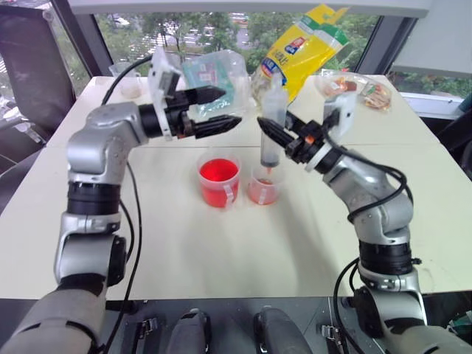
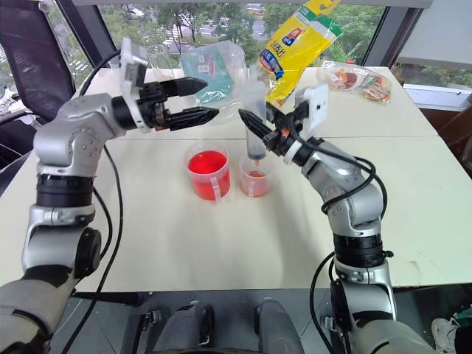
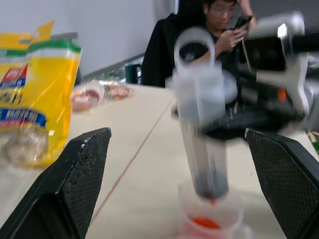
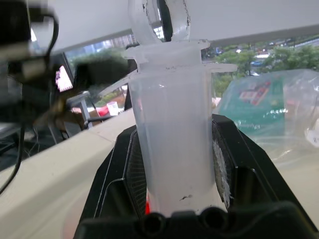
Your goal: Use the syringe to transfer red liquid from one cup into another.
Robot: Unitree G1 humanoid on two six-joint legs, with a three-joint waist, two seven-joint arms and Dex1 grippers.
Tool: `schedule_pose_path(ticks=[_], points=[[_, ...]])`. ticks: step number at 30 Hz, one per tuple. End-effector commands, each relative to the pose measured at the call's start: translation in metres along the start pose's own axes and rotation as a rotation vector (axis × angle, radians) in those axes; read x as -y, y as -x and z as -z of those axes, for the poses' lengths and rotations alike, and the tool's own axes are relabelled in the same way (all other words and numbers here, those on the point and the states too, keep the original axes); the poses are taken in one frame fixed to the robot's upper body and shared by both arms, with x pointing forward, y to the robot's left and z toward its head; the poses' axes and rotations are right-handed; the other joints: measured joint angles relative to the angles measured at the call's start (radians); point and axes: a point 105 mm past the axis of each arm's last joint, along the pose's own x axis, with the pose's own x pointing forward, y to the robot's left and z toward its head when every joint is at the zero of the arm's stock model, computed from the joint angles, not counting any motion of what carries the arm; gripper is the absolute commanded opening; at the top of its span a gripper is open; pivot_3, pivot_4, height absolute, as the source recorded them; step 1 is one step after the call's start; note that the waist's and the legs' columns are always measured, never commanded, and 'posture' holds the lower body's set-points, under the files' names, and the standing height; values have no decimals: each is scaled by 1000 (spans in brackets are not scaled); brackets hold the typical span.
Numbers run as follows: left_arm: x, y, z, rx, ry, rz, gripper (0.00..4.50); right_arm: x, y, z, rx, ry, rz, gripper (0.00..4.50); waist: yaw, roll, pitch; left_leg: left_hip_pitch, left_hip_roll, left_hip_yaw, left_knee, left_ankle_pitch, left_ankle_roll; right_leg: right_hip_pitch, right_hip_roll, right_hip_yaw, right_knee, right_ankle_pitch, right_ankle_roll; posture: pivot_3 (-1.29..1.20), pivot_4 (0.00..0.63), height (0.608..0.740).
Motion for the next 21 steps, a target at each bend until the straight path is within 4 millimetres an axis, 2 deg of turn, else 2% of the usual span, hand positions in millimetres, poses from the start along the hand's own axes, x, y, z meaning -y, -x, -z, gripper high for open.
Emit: schedule_pose_path(ticks=[1, 4, 7, 12, 15, 21], points=[[11, 8, -13, 33, -31, -7, 4448, 23, 0, -41, 39, 5, 94, 1393, 1, 0, 0, 0, 0, 0, 0, 0, 0, 0, 0, 0, 0, 0, 0, 0, 150, 740], [19, 13, -7, 19, -13, -11, 4448, 53, 2, -53, -57, -94, 202, 1393, 4, 0, 0, 0, 0, 0, 0, 0, 0, 1, -1, -1, 0, 0, 0, 0, 150, 740], [28, 16, -2, 9, 6, 7, 4448, 72, 11, -33, -331, -144, 270, 1393, 7, 0, 0, 0, 0, 0, 0, 0, 0, 1, -1, -1, -1, 0, 0, 0, 150, 740], [36, 17, -1, 11, 22, 12, 4448, 96, 38, 20, -719, -212, 414, 1393, 1, 0, 0, 0, 0, 0, -1, 0, 1, 1, -1, 0, -2, 0, 0, 0, 150, 740], [38, 17, -1, 13, 25, 6, 4448, 102, 51, 44, -861, -244, 446, 1393, -1, 0, 0, 0, 0, 1, -1, 0, 1, 0, -1, 0, -2, 0, 0, 0, 150, 740], [39, 17, 1, 15, 20, -14, 4448, 106, 68, 82, -1023, -255, 464, 1393, 0, 0, 0, 0, 0, 1, -1, 0, 1, 0, 0, 1, -2, 0, 0, 0, 150, 740]])
